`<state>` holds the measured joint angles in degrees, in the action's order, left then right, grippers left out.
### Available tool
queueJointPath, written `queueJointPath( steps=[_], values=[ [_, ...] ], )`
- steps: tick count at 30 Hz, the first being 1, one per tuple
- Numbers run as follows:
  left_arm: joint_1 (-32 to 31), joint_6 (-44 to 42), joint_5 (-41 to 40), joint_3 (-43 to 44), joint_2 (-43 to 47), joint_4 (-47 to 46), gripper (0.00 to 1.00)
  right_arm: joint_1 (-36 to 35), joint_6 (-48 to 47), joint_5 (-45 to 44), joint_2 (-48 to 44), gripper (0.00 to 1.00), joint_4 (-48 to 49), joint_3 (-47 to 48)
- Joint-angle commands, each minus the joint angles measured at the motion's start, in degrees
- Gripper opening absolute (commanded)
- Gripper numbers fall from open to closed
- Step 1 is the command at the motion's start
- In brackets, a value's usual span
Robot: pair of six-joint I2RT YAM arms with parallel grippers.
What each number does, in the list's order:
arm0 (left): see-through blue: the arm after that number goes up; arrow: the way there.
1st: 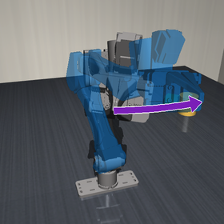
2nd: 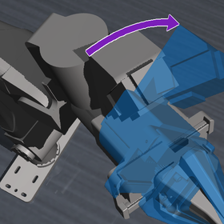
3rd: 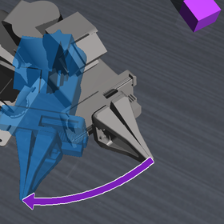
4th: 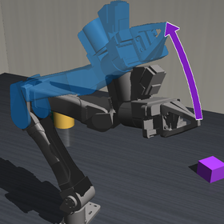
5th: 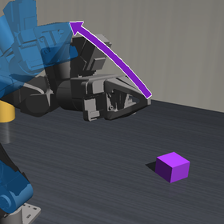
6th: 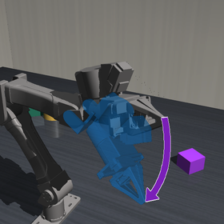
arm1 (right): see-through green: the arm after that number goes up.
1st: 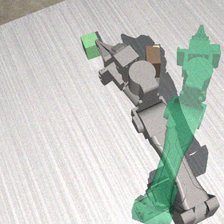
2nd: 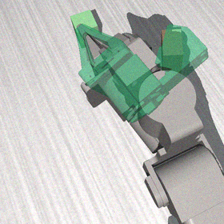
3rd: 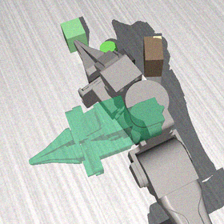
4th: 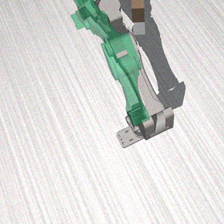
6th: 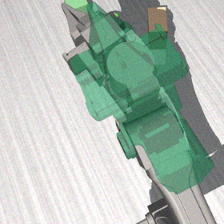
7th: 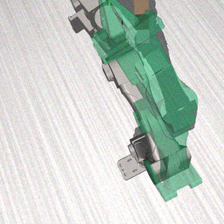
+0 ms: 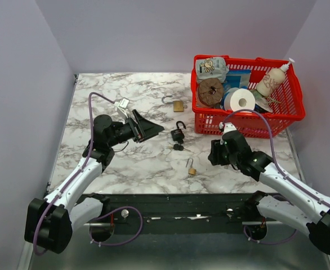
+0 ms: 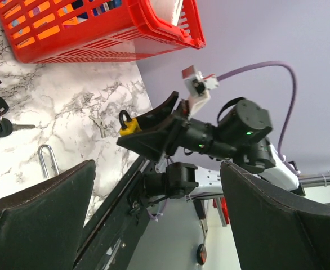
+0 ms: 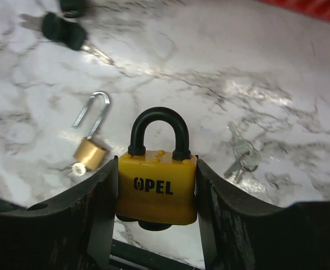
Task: Lock with the key
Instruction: Place the lock at the center of the board.
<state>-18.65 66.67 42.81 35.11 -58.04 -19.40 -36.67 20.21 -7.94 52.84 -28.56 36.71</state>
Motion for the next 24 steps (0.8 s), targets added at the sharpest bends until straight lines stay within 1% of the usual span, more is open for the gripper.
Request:
queueJointPath(
  steps=[1,4,11,15,19,24],
  values=[
    [0.5,-0.1,-2.5,-0.1,1.0,-0.1,0.99,0.8,8.0,-7.8,-0.9,0.01,6.4,-5.1],
    [0.6,-0.7,-2.6,0.2,1.2,0.8,0.99,1.4,10.7,-8.4,-1.1,0.01,6.3,-7.6],
    [0.6,-0.4,-3.7,0.3,0.1,1.0,0.99,1.5,12.6,-8.2,0.7,0.01,7.0,-8.8],
    [0.6,-1.8,-4.3,0.9,-0.4,3.1,0.99,1.5,12.0,-6.1,2.0,0.01,9.3,-10.3],
    [0.7,-3.1,-5.0,1.4,-0.3,6.7,0.99,1.5,12.6,-6.0,4.0,0.01,9.1,-10.2],
    [0.7,-2.5,-5.1,0.6,-1.1,7.1,0.99,1.5,12.1,-5.9,6.5,0.01,9.7,-9.3]
  ],
)
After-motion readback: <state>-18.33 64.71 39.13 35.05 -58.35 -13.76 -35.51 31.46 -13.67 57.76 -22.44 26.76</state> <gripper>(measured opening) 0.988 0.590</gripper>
